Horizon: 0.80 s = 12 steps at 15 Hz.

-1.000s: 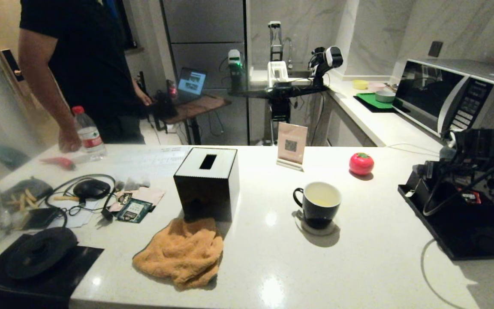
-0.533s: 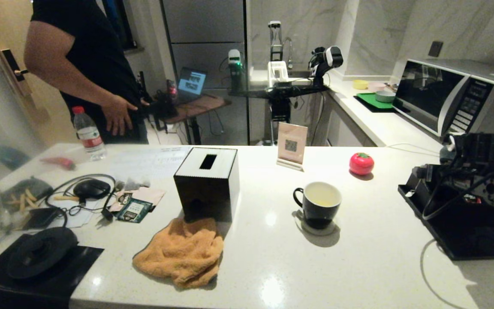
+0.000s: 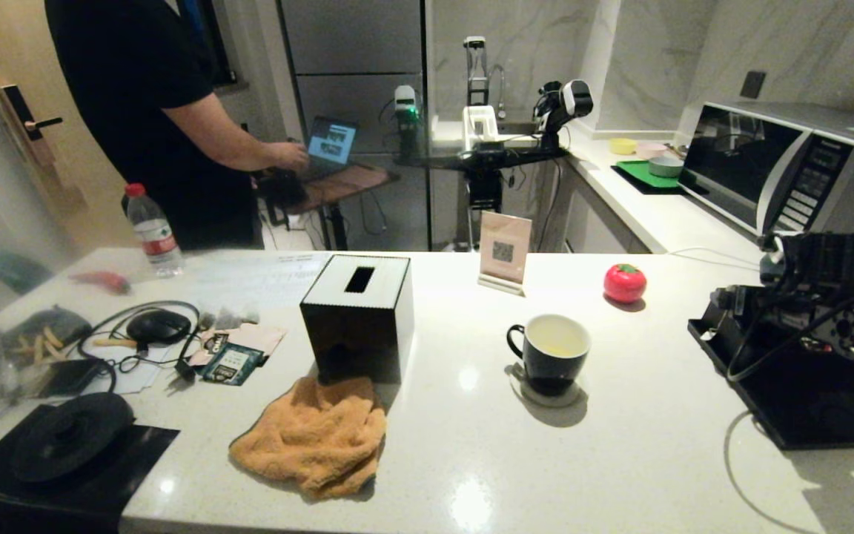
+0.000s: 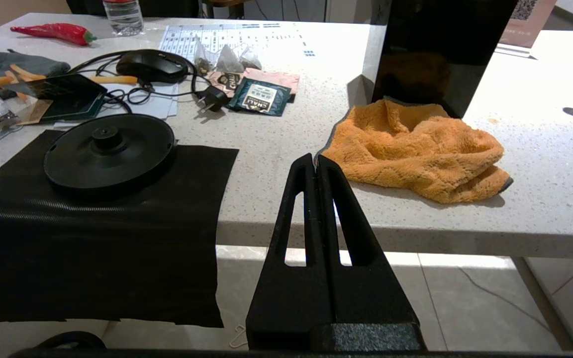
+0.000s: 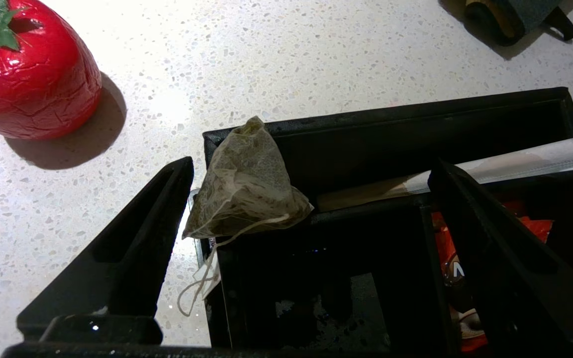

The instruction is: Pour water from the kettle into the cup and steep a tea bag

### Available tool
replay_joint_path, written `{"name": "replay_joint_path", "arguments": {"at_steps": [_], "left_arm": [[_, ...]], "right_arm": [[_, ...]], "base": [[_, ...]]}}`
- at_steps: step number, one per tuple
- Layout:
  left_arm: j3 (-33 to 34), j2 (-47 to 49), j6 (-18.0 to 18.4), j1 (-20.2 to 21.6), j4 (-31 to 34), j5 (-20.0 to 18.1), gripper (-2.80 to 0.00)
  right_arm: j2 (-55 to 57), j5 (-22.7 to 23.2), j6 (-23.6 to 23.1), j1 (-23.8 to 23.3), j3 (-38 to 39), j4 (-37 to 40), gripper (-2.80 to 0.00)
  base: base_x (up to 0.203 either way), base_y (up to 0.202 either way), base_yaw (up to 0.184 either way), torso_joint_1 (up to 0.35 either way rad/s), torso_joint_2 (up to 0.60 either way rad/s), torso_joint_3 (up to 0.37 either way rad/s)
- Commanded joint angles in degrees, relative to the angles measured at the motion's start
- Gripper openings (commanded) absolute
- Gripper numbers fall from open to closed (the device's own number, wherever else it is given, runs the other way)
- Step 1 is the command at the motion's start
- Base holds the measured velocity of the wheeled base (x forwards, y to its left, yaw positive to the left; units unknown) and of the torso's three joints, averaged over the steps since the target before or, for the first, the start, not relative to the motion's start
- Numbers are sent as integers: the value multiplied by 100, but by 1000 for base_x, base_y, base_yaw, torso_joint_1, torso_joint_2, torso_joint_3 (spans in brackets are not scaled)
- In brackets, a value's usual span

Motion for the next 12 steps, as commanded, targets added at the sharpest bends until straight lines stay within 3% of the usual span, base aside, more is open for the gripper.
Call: {"name": "replay_joint_path", "arguments": {"at_steps": [1,7,8,9,12], "left_arm": [[0,0,2,0,2,2,-280],[0,0,2,0,2,2,-280],[0,0,2,0,2,2,-280],[0,0,2,0,2,2,-280],[0,0,2,0,2,2,-280]], "right_arm": [[34,-4,-2,-6,-5,-33,0],[104,-4,3,-6,3,-183,0],[104,-4,5,-6,2,-191,-154],[104,-4,6,-6,-5,-191,-280],[100,-4,6,-6,-5,-194,-280]], "base": [[0,0,0,0,0,0],[0,0,0,0,0,0],[0,0,0,0,0,0],[0,0,0,0,0,0],[0,0,0,0,0,0]]}}
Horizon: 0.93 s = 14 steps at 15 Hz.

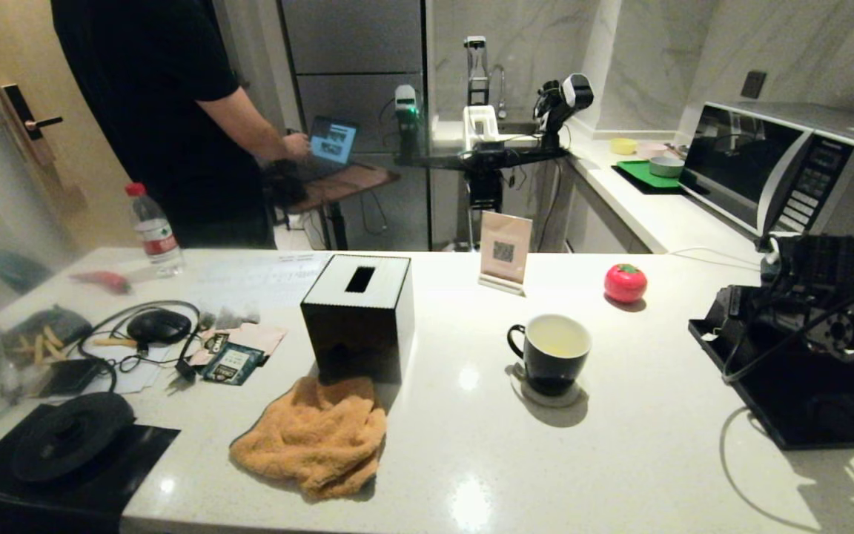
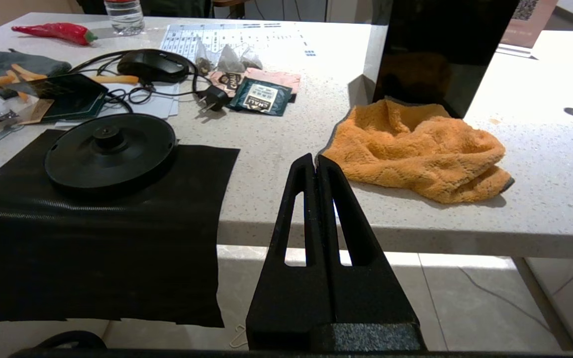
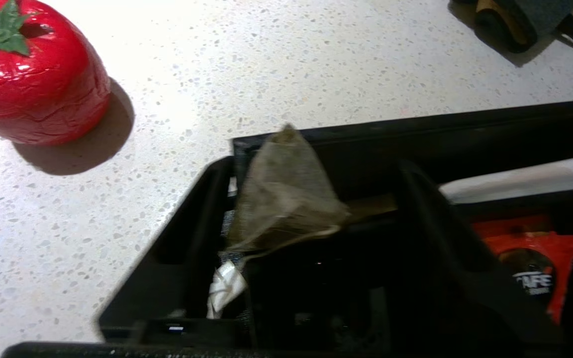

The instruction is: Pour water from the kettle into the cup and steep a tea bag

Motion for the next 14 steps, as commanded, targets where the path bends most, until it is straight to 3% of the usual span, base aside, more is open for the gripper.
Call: {"name": "replay_joint_path", "arguments": {"at_steps": [1,14], "left_arm": [[0,0,-9,0,1,1,-280],[0,0,-2,0,1,1,-280]], "right_arm": [[-1,-12,-5,-4,-2,-16,-280],[-181,-34,-13,3,16,-130,-280]], "base": [[0,0,0,0,0,0],[0,0,0,0,0,0]]}}
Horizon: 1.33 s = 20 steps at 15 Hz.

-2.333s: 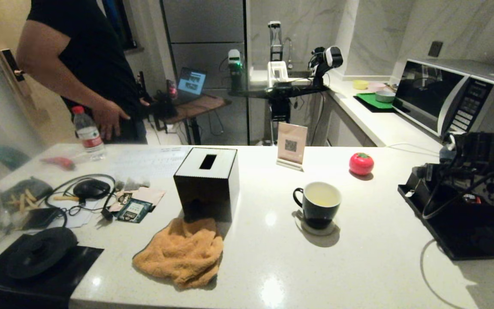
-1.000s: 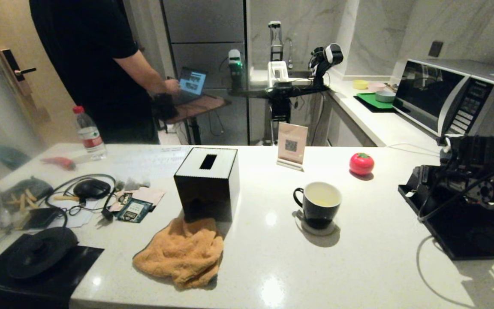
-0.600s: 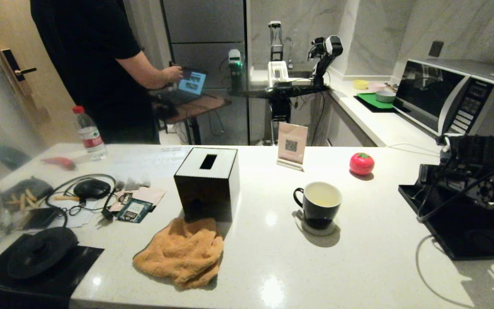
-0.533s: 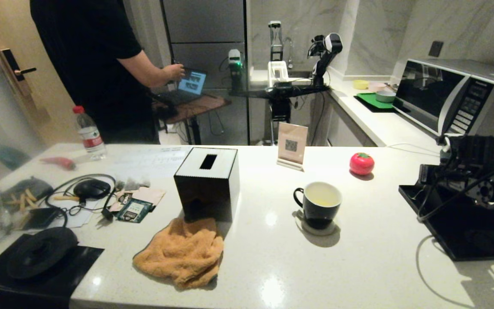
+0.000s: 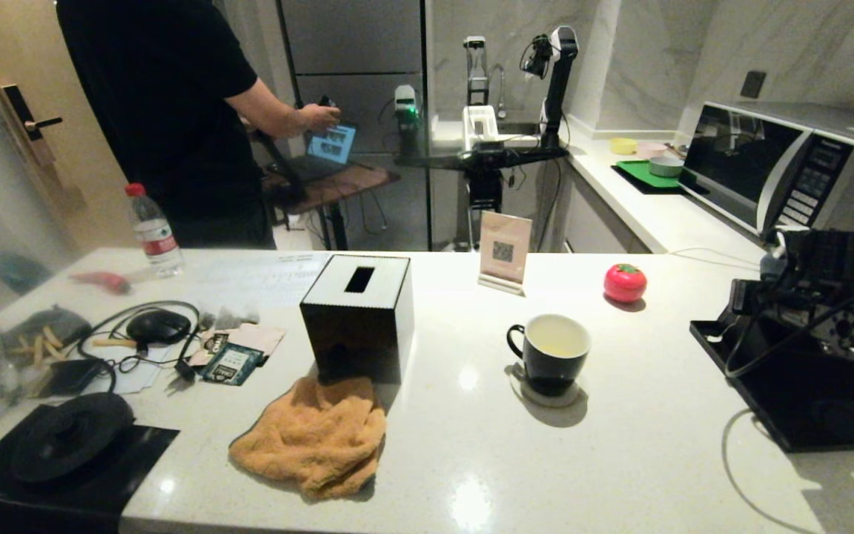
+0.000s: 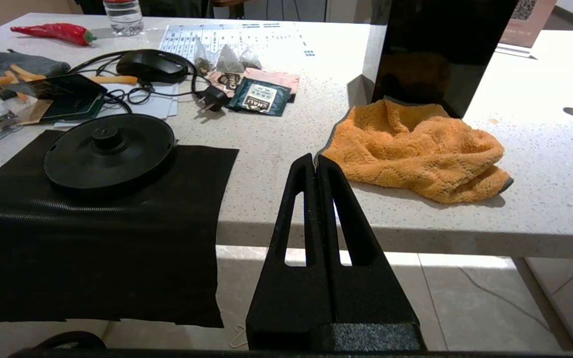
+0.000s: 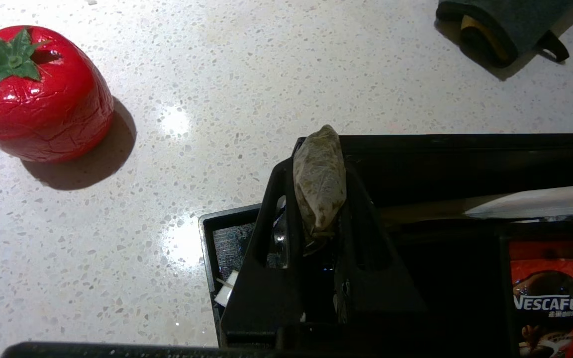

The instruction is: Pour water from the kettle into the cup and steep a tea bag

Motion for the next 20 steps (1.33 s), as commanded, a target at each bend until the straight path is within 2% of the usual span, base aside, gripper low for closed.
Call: {"name": "replay_joint_path", "arguments": {"at_steps": [1,8,17,18,19,20], "left_arm": [[0,0,-5,0,2,2,-280],[0,0,-3,0,2,2,-280],[0,0,-3,0,2,2,-280],[0,0,-3,0,2,2,-280],[0,0,-3,0,2,2,-280],[0,0,-3,0,2,2,-280]], "right_arm": [[-71,-41,-10,4,7,-33,-280],[-132,-50,-20,4,584,-528,-280],[-97,-50,-20,6,640,-551,-280],[-97,-50,-20,4,640,-551,-173],[-97,-50,-20,12,640,-551,0],[-97,-50,-20,4,640,-551,0]], "base": [[0,0,0,0,0,0],[0,0,0,0,0,0],[0,0,0,0,0,0],[0,0,0,0,0,0],[0,0,0,0,0,0],[0,0,0,0,0,0]]}}
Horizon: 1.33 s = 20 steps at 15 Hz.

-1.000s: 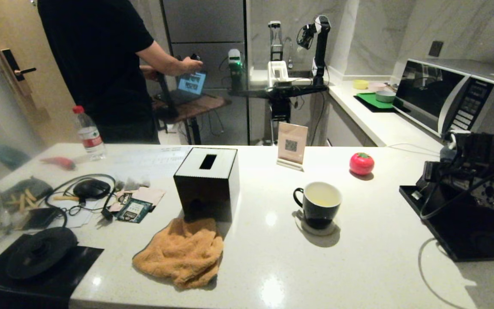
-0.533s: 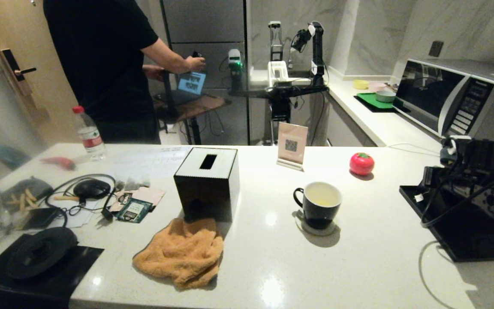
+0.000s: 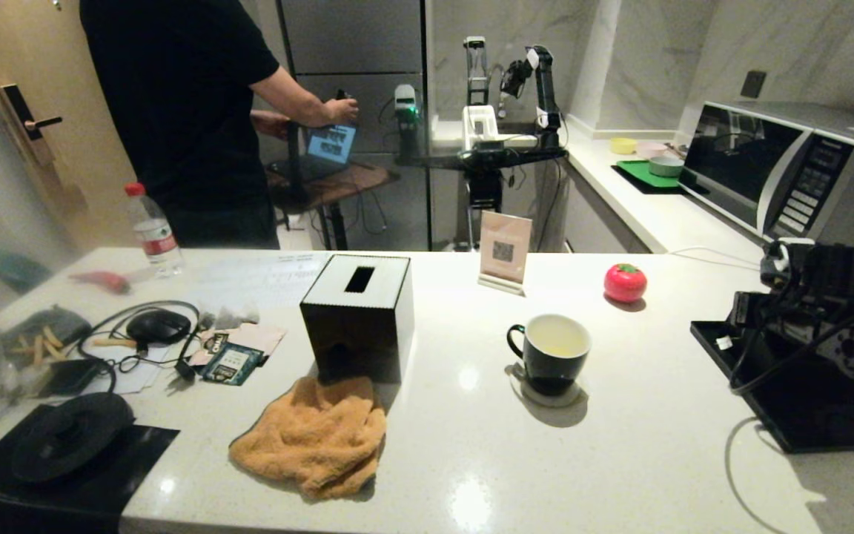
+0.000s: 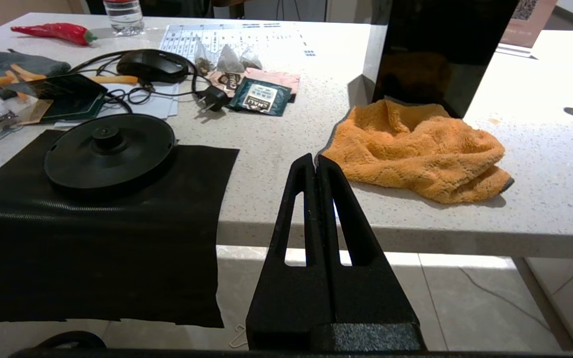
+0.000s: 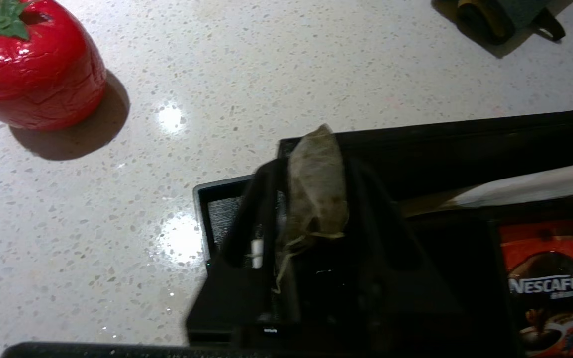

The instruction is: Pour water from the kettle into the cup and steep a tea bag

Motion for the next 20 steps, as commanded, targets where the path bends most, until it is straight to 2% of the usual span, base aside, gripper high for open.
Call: {"name": "replay_joint_path", "arguments": {"at_steps": [1,20], "left_arm": [[0,0,-4,0,2,0,-280],[0,0,-4,0,2,0,-280]], "right_arm": [[11,9,-5,3,4,-40,0],[-129,6,-32,5,-92,-187,0]], "base": [[0,0,0,0,0,0],[0,0,0,0,0,0]]}}
